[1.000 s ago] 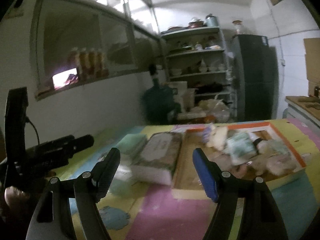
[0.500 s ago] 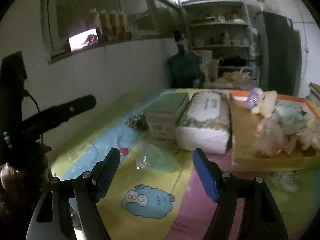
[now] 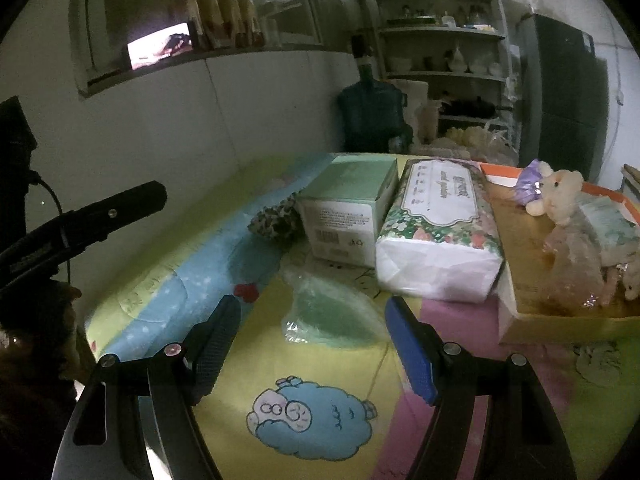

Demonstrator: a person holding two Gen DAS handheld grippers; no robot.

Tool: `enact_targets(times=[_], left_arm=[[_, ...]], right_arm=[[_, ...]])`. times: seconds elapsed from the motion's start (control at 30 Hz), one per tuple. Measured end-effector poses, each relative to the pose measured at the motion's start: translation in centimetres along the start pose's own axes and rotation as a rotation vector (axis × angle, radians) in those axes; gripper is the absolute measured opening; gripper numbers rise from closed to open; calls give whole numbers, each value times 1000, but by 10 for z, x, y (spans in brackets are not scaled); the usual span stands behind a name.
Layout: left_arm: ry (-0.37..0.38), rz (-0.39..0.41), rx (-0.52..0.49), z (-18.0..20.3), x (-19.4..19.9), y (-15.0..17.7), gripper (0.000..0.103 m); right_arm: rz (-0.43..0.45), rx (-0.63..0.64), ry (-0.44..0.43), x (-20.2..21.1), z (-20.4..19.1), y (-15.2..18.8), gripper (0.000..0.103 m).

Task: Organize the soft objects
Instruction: 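Move both tools back toward the leopard scrunchie and green plastic bag, then grasp the leopard-print scrunchie with the left tool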

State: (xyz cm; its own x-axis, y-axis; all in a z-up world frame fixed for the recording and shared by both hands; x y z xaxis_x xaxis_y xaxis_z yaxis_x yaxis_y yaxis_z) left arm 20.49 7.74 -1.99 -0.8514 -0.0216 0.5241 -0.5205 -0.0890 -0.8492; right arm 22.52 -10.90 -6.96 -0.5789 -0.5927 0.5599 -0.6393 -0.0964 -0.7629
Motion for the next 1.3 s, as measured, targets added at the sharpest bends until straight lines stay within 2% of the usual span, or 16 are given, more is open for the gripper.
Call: enact_targets(times=[0.27,0.47,0.53,0.6,0.87,0.97,1.07,1.13,1.17,1.23,1.3], left_arm=[[37,-41,-32,-4,-23,-1,86],[32,-65,-47,-3,-46,-4,86],[38,-88,-61,-1,-58,-5,86],[56,-119,-83,5,-71,-6,86],[145,-252,-200,29,-119,-2,85],[133,-286,-271,39,-132,2,78],[140,-306,-299,46,-141,4,77],[140,-324,-290,49,-147,7,72],[138,-339,-276,49,-151,8,63],[124,-336,-260,48,-152,7,54],[133,-337,-242,46,-151,7,27]], right_arm=[[-56,19,76,-22,10,2,76],[-100,-9,50,-33,18,3,76],[-121,-9,52,-37,19,4,61],[-127,-14,67,-38,21,5,55],[-112,-65,30,-35,30,5,53],[-110,-77,20,-35,33,5,53],[-111,-78,18,-35,33,4,53],[-109,-84,11,-35,35,3,53],[-108,-87,8,-35,35,4,53],[-106,-92,3,-35,36,4,53],[-106,-95,1,-34,37,3,53]])
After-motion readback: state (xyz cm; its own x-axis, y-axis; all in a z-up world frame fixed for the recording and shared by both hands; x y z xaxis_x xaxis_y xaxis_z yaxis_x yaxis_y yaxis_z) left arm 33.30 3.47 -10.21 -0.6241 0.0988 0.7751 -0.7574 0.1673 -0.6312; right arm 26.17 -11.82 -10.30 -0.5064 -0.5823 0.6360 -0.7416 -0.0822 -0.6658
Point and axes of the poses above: each gripper's, at about its wrist camera, not at the fingertips, and x roughly against the way its jaws point, z to its right, y to its underside, the point moved 4 cm from there along -x, roughly the way its jaws point, and after that the axes turned 12 degrees about -y, right-handed, at the moved point
